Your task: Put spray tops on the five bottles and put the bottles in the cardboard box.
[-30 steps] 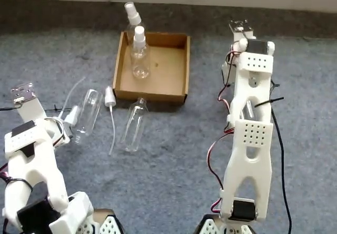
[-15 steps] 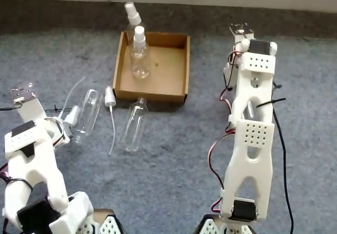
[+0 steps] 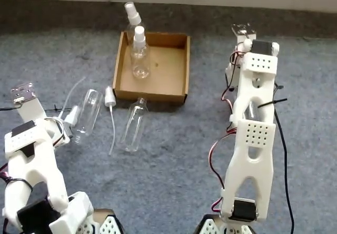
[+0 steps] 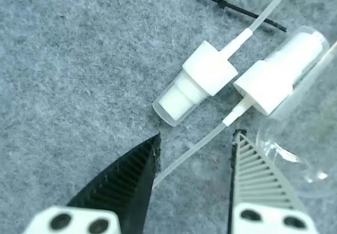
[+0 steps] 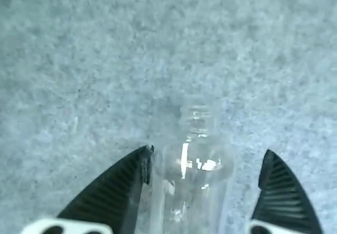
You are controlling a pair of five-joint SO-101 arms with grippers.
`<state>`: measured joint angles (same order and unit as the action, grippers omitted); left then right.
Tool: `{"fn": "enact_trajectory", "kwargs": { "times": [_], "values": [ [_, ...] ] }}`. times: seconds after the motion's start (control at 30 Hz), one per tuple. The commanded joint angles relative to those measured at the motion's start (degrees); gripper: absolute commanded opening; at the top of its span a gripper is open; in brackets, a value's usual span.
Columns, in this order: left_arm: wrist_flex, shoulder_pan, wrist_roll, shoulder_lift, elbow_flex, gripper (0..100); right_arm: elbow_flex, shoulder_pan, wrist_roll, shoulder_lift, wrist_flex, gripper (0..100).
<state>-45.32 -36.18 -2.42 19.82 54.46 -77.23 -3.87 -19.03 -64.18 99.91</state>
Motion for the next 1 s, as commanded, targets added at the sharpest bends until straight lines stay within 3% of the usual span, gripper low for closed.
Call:
{"fn": "enact_trajectory", "kwargs": {
  "times": [0.0, 0.37, 0.53, 0.8, 0.97],
  "values": [
    [0.8, 0.6, -0.1, 0.7, -0.2, 21, -2.1, -1.0, -0.7, 1.0, 1.0, 21.7],
    [0.8, 0.6, -0.1, 0.7, -0.2, 21, 1.5, -1.1, -0.4, 1.3, 0.9, 20.3],
    [0.8, 0.6, -0.1, 0.7, -0.3, 21, 0.6, -2.4, -0.4, 2.2, 1.0, 11.3],
    [0.4, 0.9, -0.2, 1.0, -4.8, 21, -4.7, -2.4, 1.4, 14.0, 1.4, 5.1],
    [-6.7, 1.8, 1.8, 0.8, -13.1, 21, 7.1, -2.1, 3.2, 25.0, 1.4, 4.6]
  ]
}}
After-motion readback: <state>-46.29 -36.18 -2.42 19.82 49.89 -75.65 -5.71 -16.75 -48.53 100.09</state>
